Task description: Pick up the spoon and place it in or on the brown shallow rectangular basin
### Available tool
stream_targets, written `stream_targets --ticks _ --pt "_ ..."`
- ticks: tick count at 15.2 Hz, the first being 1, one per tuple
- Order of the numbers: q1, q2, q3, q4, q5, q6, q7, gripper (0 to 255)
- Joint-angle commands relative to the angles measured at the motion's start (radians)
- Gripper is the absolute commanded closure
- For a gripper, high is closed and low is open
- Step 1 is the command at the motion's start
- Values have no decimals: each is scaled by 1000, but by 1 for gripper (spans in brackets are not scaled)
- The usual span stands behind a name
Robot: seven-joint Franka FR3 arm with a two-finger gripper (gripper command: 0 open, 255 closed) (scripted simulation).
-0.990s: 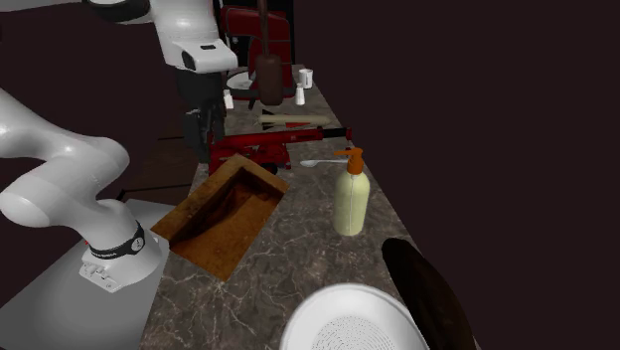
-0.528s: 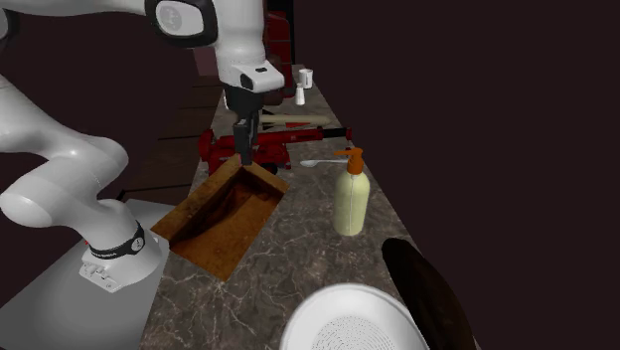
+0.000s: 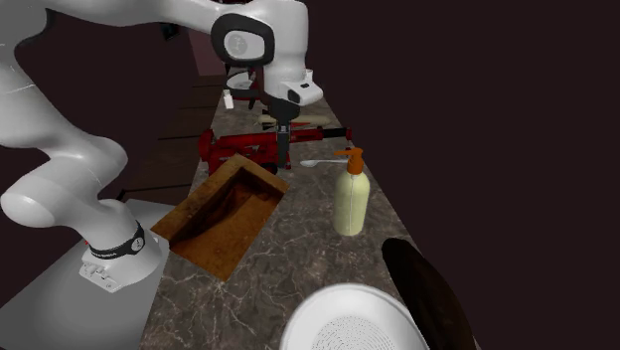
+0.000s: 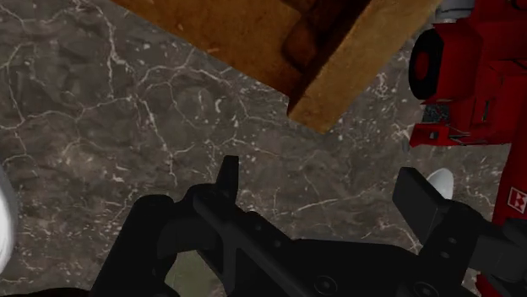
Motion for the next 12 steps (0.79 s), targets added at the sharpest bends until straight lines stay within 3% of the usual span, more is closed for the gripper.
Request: stream_targets --ticks 1,12 --pt "11 80 22 48 -4 27 25 0" --pt "105 494 89 393 -76 62 143 0"
